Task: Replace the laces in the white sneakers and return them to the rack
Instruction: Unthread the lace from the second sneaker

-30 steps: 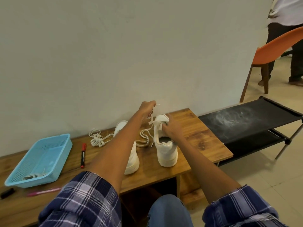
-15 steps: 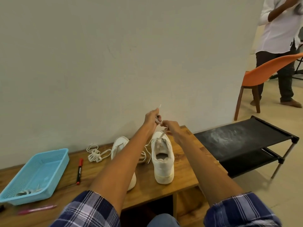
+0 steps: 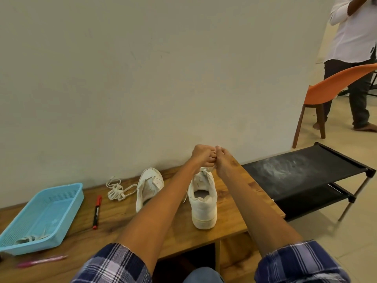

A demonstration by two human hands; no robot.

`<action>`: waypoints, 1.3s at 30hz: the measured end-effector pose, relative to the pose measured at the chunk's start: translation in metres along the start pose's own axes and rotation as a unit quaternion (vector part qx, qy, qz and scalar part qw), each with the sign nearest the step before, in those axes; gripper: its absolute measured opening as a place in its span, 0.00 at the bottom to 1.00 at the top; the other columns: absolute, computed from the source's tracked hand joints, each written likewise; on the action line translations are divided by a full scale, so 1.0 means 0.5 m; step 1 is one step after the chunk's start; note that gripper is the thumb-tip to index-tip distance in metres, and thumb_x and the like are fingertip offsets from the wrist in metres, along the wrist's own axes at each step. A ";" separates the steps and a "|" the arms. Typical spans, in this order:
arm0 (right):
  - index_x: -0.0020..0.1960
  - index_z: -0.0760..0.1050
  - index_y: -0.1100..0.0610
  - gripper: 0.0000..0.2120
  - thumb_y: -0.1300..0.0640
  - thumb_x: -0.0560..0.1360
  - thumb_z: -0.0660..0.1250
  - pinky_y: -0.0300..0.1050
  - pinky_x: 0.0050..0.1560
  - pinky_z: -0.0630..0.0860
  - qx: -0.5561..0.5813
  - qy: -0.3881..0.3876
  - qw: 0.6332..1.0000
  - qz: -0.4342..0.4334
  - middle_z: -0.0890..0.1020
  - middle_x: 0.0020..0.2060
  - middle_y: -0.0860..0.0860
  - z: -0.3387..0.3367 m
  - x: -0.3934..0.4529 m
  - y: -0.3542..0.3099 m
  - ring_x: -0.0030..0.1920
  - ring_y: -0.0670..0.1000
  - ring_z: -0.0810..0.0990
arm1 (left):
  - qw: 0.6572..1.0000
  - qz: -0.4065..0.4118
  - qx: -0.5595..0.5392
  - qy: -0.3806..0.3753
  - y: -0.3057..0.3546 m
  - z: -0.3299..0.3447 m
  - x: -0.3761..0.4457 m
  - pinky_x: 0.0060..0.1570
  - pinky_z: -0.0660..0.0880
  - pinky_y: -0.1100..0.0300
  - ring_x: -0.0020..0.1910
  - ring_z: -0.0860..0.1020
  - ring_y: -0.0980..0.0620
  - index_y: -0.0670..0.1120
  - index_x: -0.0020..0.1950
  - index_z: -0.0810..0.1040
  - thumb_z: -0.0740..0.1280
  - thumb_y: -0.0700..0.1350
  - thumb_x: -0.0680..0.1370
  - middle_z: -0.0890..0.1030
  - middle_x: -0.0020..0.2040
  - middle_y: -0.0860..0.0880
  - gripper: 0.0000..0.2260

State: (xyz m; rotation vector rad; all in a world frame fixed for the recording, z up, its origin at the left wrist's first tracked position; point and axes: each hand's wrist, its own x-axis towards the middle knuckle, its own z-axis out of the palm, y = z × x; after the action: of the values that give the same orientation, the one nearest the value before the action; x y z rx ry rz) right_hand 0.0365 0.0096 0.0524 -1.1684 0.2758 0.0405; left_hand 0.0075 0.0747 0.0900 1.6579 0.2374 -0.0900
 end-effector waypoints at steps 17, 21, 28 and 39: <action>0.54 0.76 0.63 0.11 0.58 0.75 0.66 0.43 0.44 0.71 -0.758 -0.153 0.595 -0.217 0.81 0.51 0.57 0.041 0.055 0.053 0.45 0.54 0.76 | 0.910 -0.042 0.399 0.104 -0.101 -0.101 0.065 0.23 0.70 0.67 0.47 0.82 0.45 0.37 0.53 0.78 0.69 0.46 0.76 0.82 0.50 0.41 0.13; 0.46 0.77 0.67 0.11 0.57 0.77 0.64 0.49 0.44 0.72 -0.465 -0.132 0.866 -0.132 0.79 0.43 0.59 0.004 0.068 0.073 0.44 0.55 0.76 | 0.909 -0.034 0.395 0.125 -0.124 -0.110 0.070 0.46 0.76 0.57 0.51 0.81 0.44 0.37 0.53 0.78 0.68 0.48 0.75 0.82 0.52 0.41 0.15; 0.45 0.67 0.59 0.07 0.57 0.80 0.56 0.36 0.26 0.66 -0.097 -0.026 0.995 -0.025 0.70 0.33 0.50 0.018 0.069 -0.004 0.29 0.46 0.67 | 0.918 -0.037 0.371 0.134 -0.130 -0.102 0.078 0.51 0.77 0.55 0.53 0.80 0.43 0.37 0.55 0.78 0.69 0.45 0.75 0.82 0.53 0.41 0.14; 0.53 0.77 0.65 0.14 0.54 0.76 0.65 0.47 0.51 0.74 -0.663 -0.151 0.715 -0.163 0.81 0.49 0.59 0.035 0.076 0.075 0.47 0.55 0.77 | 0.911 -0.053 0.378 0.154 -0.126 -0.094 0.073 0.51 0.77 0.57 0.54 0.80 0.44 0.40 0.57 0.78 0.66 0.45 0.77 0.81 0.55 0.42 0.13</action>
State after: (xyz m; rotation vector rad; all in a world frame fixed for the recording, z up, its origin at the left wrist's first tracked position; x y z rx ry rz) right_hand 0.0699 0.0360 0.0158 -2.6124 -0.3652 0.1308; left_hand 0.0261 0.1304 0.0261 2.4352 0.5858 0.0042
